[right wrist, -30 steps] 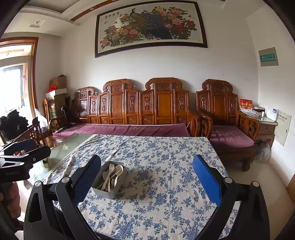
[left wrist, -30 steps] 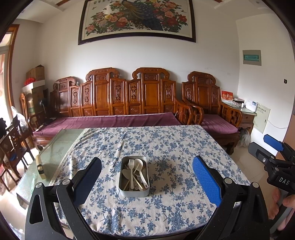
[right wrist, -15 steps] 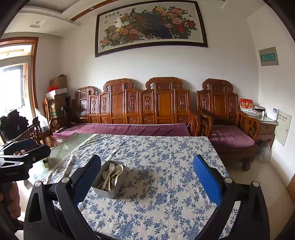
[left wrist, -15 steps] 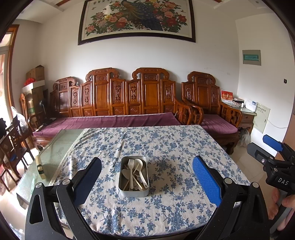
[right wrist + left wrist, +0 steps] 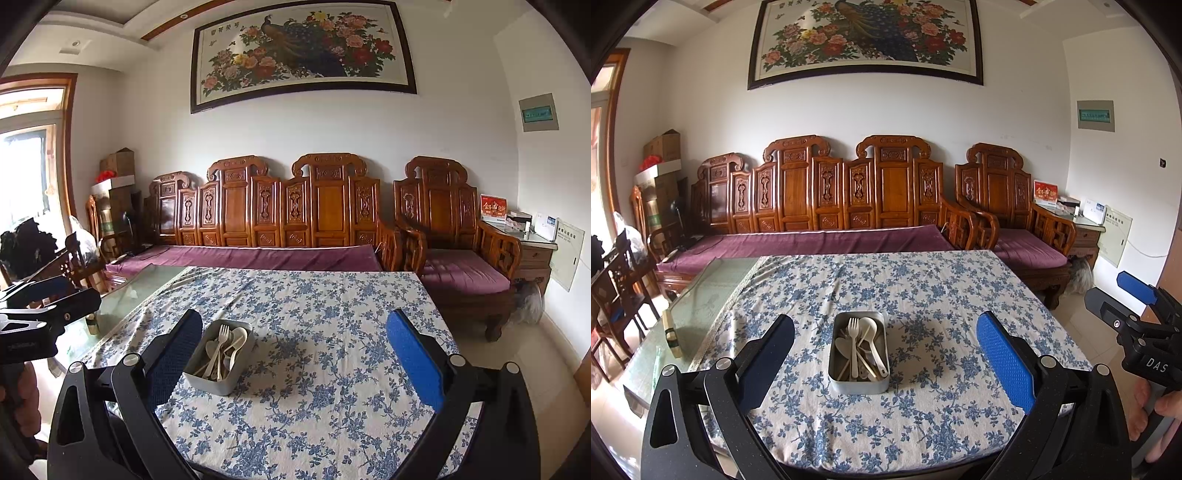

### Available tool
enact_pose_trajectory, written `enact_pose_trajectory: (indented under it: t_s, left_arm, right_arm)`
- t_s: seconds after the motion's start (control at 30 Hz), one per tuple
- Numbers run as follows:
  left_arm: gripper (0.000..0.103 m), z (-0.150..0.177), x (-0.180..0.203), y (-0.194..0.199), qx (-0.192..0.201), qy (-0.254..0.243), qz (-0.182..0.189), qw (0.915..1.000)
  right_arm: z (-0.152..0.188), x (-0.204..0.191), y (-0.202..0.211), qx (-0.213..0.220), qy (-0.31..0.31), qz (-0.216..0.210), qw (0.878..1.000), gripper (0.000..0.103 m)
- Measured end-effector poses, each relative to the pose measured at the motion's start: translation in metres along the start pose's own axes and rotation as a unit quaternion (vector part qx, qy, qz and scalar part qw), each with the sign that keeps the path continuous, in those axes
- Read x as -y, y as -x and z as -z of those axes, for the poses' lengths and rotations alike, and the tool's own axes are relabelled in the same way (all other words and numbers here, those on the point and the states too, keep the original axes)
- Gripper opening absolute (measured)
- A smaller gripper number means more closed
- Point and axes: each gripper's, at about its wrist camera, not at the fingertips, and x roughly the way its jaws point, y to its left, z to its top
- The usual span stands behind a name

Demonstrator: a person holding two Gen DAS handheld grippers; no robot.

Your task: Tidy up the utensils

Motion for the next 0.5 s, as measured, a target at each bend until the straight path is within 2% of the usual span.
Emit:
enact_pose_trajectory:
  t_s: [0.5]
  left_arm:
    - [0.095, 0.0003, 0.0005, -0.0003, 0.0, -0.001, 0.003, 1.0]
  right_arm:
    - [0.0033, -0.0007, -0.0002, 0.0, 0.0, 0.0, 1.0, 0.1]
